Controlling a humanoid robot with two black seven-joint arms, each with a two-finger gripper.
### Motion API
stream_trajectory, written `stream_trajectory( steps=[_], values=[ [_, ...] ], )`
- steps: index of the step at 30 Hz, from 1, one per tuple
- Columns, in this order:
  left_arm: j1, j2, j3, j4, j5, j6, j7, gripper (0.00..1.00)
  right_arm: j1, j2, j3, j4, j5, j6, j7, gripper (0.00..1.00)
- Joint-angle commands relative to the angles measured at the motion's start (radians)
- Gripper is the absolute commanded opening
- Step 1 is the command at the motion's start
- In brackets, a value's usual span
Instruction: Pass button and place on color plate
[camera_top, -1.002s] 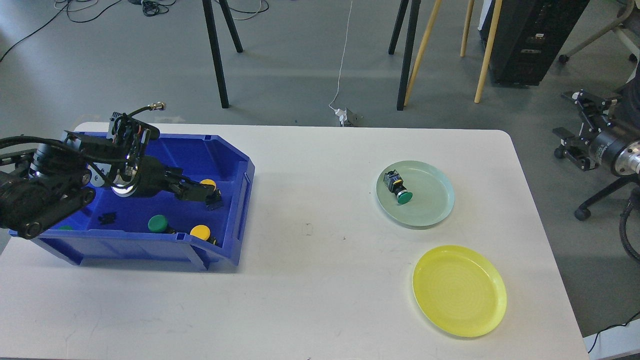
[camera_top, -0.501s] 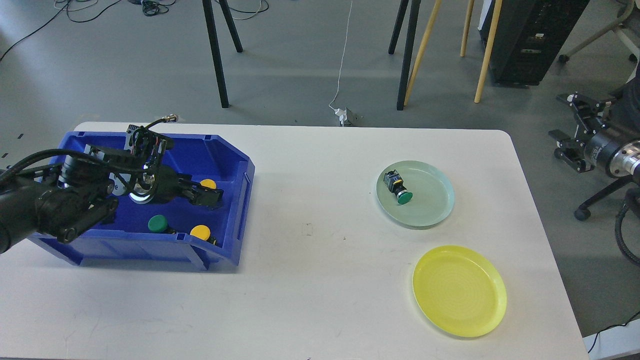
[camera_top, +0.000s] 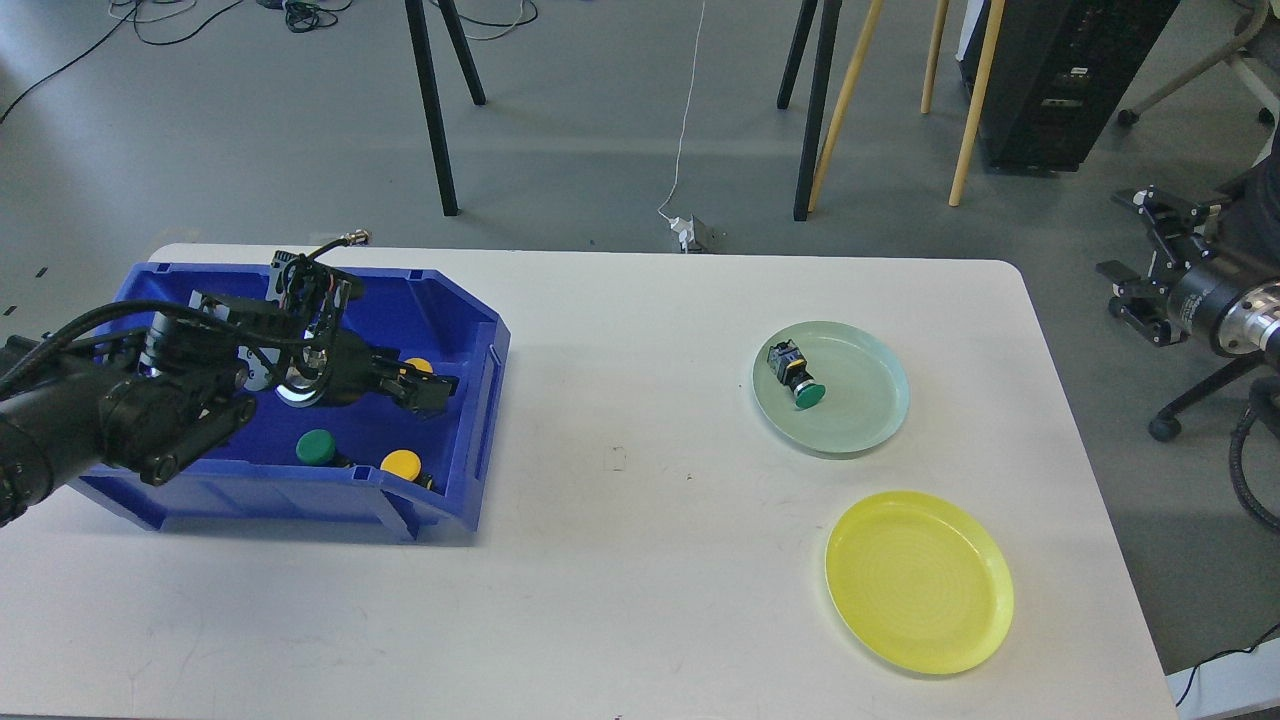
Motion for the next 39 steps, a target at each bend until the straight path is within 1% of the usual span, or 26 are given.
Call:
stream_trajectory(
  steps=[1, 7, 9, 15, 18, 23, 29, 34, 37, 39],
  values=[
    [0.000, 0.001, 0.000, 0.005, 0.000, -0.001, 0.001, 0.62, 0.000, 0.002, 0.000, 0.000, 0.000, 0.000, 0.000, 0.78],
    [0.005, 0.006, 0.002, 0.005, 0.001, -0.001, 0.003, 0.34, 0.001, 0.002, 0.000, 0.000, -0.003, 0.000, 0.000, 0.78],
    [0.005, 0.006, 0.003, 0.003, 0.000, -0.001, 0.004, 0.29, 0.001, 0.002, 0.000, 0.000, -0.003, -0.002, 0.000, 0.78],
    [-0.004, 0.033, 0.002, -0.015, -0.005, -0.004, 0.000, 0.29, 0.000, 0.002, 0.000, -0.002, -0.011, -0.008, 0.000, 0.78],
    [-0.015, 0.111, -0.009, -0.056, -0.009, -0.012, -0.006, 0.29, -0.002, 0.002, 0.000, -0.006, -0.012, -0.011, 0.000, 0.78],
    [-0.035, 0.268, -0.014, -0.190, -0.011, -0.028, -0.016, 0.29, 0.000, 0.037, -0.003, -0.015, -0.015, -0.011, 0.000, 0.78],
    [-0.041, 0.469, -0.029, -0.410, -0.012, -0.042, -0.014, 0.29, 0.031, 0.071, -0.049, -0.015, -0.014, -0.020, 0.000, 0.78],
    [-0.040, 0.622, -0.141, -0.599, -0.014, -0.073, -0.013, 0.29, 0.037, 0.080, -0.052, -0.003, -0.009, -0.020, 0.000, 0.78],
    [-0.041, 0.673, -0.251, -0.673, -0.015, -0.105, -0.011, 0.29, 0.047, 0.089, -0.052, 0.012, -0.006, -0.012, 0.002, 0.79],
    [-0.044, 0.676, -0.340, -0.695, -0.015, -0.145, -0.011, 0.29, 0.052, 0.103, -0.049, 0.047, -0.005, -0.009, 0.002, 0.79]
  ],
)
